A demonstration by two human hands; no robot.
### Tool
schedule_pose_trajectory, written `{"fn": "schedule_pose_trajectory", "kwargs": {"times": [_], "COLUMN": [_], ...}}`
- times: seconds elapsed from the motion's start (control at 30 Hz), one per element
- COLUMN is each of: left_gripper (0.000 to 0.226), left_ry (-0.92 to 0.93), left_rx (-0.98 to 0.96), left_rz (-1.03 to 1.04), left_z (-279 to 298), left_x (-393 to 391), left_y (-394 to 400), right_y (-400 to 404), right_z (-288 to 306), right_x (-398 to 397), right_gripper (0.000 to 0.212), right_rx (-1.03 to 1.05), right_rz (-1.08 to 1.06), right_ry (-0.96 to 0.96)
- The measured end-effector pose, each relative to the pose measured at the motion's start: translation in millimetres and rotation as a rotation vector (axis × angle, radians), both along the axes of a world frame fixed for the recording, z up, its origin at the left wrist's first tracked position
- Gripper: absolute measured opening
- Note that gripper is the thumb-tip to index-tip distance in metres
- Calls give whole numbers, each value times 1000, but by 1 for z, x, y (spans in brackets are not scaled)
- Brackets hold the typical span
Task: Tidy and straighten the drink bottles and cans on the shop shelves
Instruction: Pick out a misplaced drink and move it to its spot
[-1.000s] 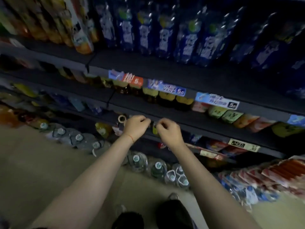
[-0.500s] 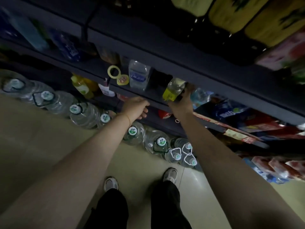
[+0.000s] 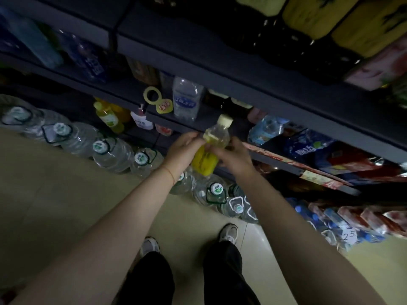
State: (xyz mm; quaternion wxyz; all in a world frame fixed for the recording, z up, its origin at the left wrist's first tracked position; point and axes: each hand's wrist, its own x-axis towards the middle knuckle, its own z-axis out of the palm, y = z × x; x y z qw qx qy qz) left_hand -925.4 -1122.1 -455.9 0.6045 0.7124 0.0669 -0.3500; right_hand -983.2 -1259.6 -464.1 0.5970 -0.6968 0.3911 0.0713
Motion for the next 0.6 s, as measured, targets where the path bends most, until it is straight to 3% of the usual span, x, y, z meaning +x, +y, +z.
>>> {"fn": "schedule_pose_trajectory", "kwargs": {"times": [0.07,0.17,0.3,0.43,0.53,0.6], "left_gripper": [29,52,34,35,49,46], "left_ry": [53,125,72,-147,-326,-466], "left_rx": [-8,-78,-297,-443,-592,-621], "left_rz": [-52,-23,129,146,132,101], "left_z": [32,103,214,340,429,473], "left_x": [-12,-32,-51,-48,-53,-62], "left_y": [23,54,67,55,34,14], "right_y": [23,61,92,88,74,58], "right_z": [29,106,222,350,440,488], "right_x": [-16,-36,-37,-26,-28,-40], "right_gripper": [67,56,61,67,86,80], "right_rx": [173,434,639,564,391,280], "right_rz": [37,32,-29,11,145,176], "right_ry": [-20,-107,-212,-394,-563,-704]}}
